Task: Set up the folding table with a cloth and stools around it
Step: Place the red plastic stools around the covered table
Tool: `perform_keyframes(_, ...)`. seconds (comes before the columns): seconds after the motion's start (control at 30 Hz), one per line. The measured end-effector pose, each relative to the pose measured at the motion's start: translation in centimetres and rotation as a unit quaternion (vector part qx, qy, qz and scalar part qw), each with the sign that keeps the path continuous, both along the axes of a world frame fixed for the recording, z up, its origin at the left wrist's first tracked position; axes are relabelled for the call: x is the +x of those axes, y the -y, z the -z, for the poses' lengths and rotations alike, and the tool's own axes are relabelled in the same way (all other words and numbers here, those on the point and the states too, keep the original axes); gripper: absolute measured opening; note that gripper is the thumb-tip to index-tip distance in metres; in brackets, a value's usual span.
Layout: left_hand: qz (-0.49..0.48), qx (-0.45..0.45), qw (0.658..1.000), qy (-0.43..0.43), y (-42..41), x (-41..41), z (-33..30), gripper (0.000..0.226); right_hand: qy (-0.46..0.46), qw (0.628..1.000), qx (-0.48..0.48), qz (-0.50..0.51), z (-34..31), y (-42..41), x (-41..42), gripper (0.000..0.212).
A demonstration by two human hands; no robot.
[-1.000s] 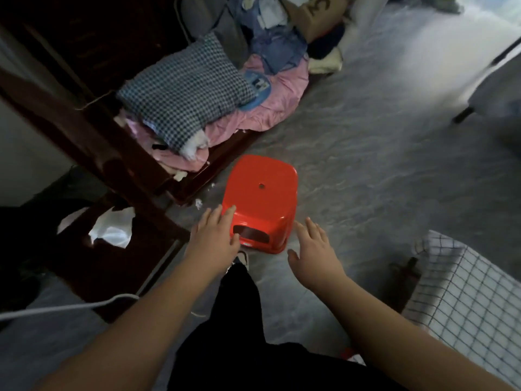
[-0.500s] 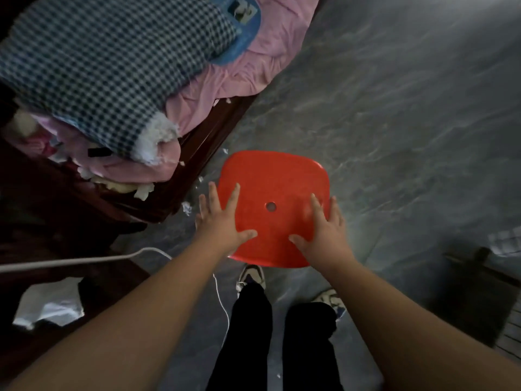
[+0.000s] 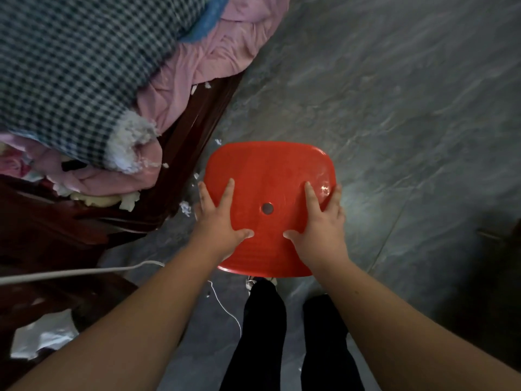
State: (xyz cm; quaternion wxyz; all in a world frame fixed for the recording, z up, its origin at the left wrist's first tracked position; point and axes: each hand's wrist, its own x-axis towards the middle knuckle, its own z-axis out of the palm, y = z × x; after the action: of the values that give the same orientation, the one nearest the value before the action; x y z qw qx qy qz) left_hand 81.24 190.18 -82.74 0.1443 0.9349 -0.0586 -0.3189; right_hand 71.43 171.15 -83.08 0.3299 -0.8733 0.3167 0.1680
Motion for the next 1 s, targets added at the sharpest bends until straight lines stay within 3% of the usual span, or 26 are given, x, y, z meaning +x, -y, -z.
perform_keyframes(0.27,0.095,-0.006,0.995,0.023,7.7,-0.8,-2.6,0.124,0.015,0.996,0.005,0.084,-2.1,5.9,-4.0,0.112)
perform_keyframes(0.57,0.265,-0.032,0.963,0.028,24.5,-5.2,-5.3,0.124,0.026,0.966,-0.009,0.259,-5.2,16.9,-13.8,0.108)
perform_keyframes(1.0,0.54,-0.035,0.841,0.017,45.3,-18.2,-7.2,0.126,0.014,0.85,-0.005,0.526,-6.5,25.1,-29.8,0.109)
